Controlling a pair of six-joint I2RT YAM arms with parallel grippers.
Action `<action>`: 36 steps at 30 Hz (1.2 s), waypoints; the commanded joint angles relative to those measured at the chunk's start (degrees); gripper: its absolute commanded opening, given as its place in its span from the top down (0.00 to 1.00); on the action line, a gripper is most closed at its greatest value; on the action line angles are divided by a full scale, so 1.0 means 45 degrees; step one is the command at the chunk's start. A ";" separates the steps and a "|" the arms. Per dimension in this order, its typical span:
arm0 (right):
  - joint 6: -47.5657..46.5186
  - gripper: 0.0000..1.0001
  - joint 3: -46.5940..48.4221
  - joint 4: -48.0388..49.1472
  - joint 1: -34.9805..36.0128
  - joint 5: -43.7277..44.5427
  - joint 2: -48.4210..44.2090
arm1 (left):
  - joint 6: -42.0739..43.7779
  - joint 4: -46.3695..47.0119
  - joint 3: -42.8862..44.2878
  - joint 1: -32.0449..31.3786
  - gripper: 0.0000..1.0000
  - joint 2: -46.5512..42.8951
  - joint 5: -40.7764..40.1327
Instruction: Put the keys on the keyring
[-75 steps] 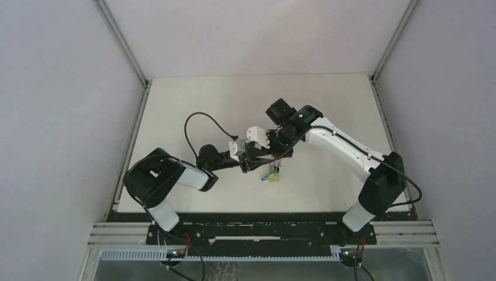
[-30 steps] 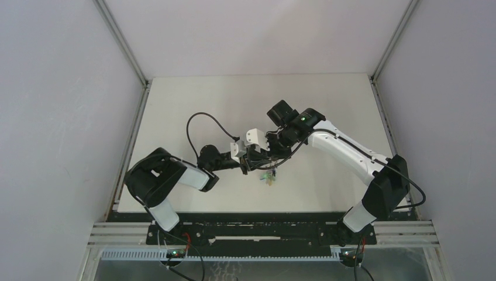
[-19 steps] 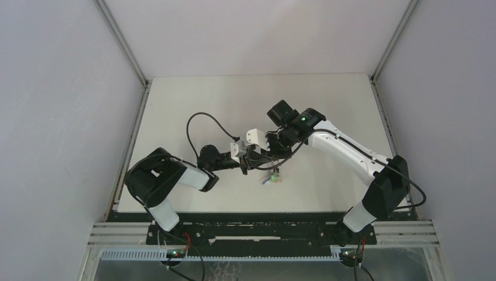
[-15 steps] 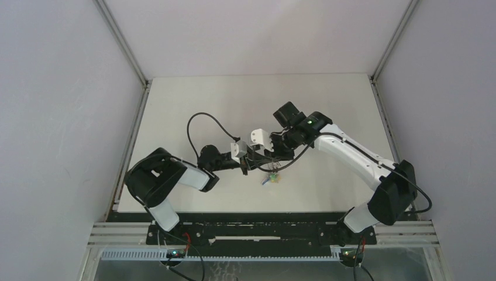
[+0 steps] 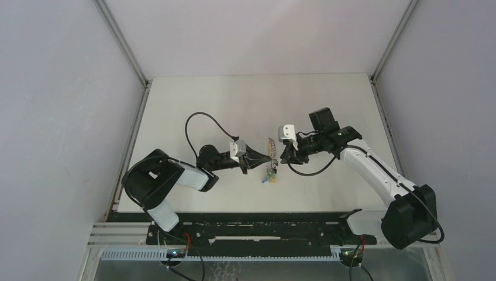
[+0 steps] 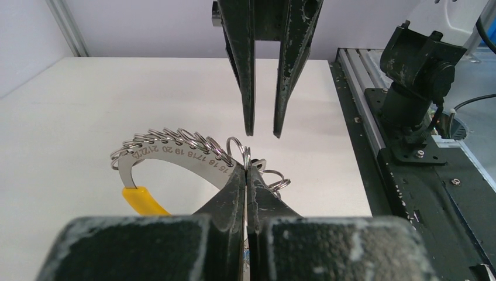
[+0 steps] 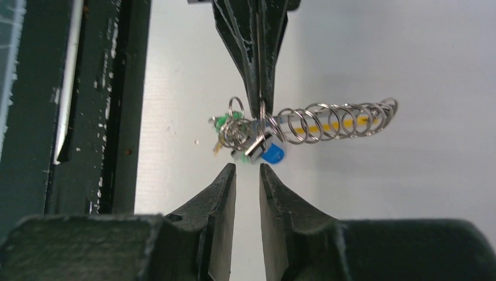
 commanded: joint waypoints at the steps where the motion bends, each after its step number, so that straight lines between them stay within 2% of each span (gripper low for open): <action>1: -0.0365 0.79 -0.0327 0.1681 -0.0270 -0.2693 -0.0068 | 0.0091 0.0692 0.0180 0.0015 1.00 -0.0642 -0.0311; 6: 0.0128 0.79 -0.0817 0.2999 -0.0283 -0.2973 -0.0003 | 0.0052 0.0696 0.0169 0.0015 1.00 -0.0731 -0.0342; 14: 0.0434 0.79 -0.1074 0.3711 -0.0336 -0.3035 0.0334 | 0.0013 0.0708 0.0125 0.0010 1.00 -0.0917 -0.0304; 36: 0.0621 0.79 -0.1208 0.4181 -0.0548 -0.3170 0.0958 | -0.0073 0.0709 0.0167 -0.0017 1.00 -0.0937 -0.0391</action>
